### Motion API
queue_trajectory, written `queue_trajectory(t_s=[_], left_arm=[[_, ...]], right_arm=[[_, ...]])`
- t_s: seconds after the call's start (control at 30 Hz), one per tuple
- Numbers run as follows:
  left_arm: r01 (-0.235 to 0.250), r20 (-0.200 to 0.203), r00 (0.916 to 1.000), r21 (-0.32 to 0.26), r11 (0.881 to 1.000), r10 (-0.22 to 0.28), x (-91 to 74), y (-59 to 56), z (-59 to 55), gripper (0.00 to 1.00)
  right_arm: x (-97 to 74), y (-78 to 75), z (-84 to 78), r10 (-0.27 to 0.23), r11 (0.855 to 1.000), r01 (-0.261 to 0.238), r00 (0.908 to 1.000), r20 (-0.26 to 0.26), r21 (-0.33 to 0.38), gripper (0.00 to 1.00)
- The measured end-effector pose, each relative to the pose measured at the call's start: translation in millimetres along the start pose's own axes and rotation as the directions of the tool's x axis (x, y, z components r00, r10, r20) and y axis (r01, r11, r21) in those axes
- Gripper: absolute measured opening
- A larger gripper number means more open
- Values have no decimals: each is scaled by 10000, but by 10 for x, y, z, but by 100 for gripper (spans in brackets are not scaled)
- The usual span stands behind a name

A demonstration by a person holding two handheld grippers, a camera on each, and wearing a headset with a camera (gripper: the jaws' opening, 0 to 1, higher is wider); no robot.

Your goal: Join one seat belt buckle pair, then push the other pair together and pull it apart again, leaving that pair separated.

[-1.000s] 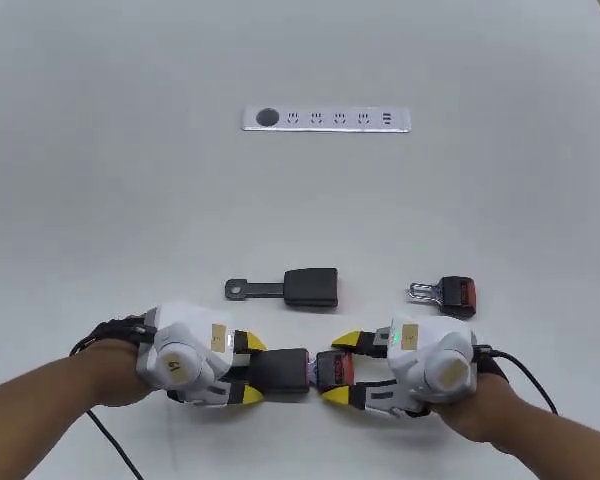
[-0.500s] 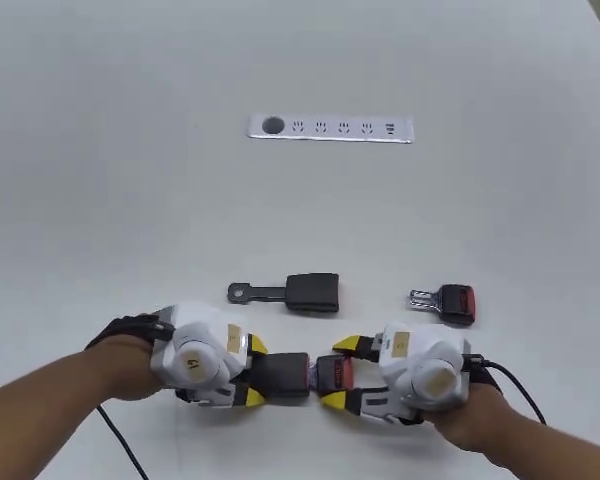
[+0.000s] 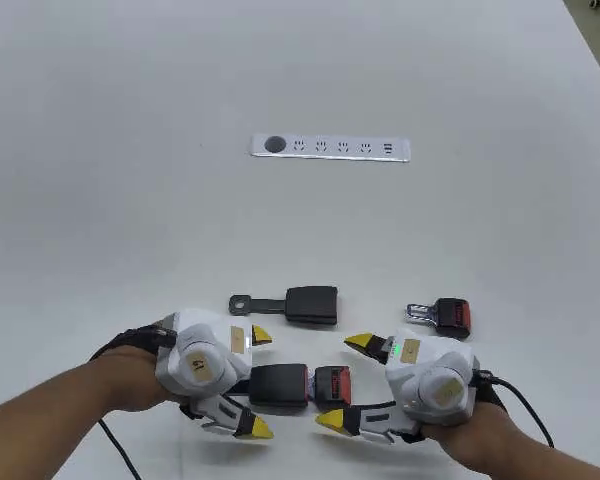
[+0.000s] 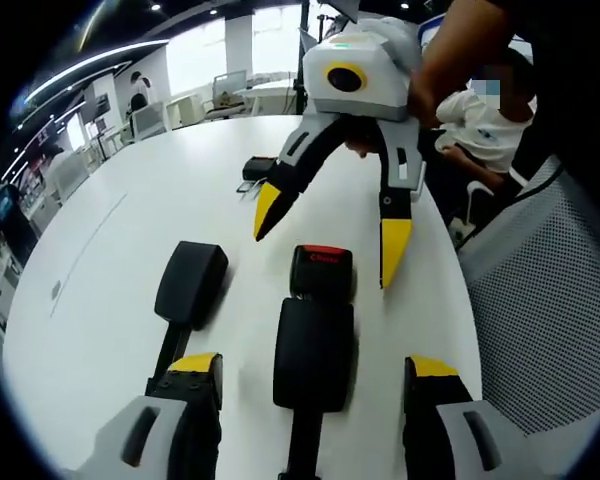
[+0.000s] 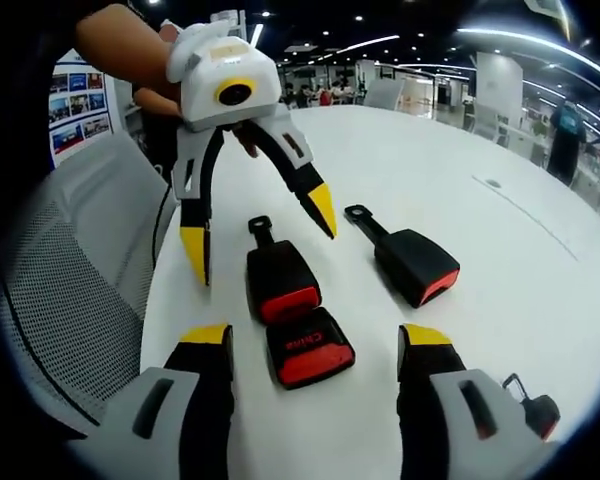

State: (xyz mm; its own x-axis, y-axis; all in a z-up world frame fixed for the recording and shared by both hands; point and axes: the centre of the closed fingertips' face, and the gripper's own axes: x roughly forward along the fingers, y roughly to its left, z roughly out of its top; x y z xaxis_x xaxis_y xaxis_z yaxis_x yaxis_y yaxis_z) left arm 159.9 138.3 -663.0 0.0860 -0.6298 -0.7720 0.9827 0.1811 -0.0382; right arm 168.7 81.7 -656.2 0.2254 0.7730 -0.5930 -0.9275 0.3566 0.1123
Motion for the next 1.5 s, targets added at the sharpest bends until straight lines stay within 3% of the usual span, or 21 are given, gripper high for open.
queue_trajectory(t_s=[0.37,0.63,0.83,1.07,1.17,1.5], left_arm=[[-618,357,9974,-352,9975,630,-104,83,132,83],[-1030,714,9917,-589,9929,1071,-185,208,292,86],[-1287,819,9877,-601,9899,1333,-249,317,396,87],[-1389,847,9860,-569,9887,1434,-253,429,468,87],[-1416,827,9859,-514,9886,1455,-245,494,489,87],[-1456,716,9864,-387,9886,1481,-182,733,519,87]], right_arm=[[-260,-105,14,-586,9983,585,9981,190,30,70],[-441,-381,16,-1030,9941,1012,9935,480,376,74],[-595,-588,31,-1440,9895,1432,9886,450,217,73],[-679,-771,79,-1586,9873,1585,9861,502,67,74],[-731,-890,27,-1673,9853,1680,9856,232,-317,74],[-898,-1147,-97,-1592,9872,1593,9872,119,-78,75]])
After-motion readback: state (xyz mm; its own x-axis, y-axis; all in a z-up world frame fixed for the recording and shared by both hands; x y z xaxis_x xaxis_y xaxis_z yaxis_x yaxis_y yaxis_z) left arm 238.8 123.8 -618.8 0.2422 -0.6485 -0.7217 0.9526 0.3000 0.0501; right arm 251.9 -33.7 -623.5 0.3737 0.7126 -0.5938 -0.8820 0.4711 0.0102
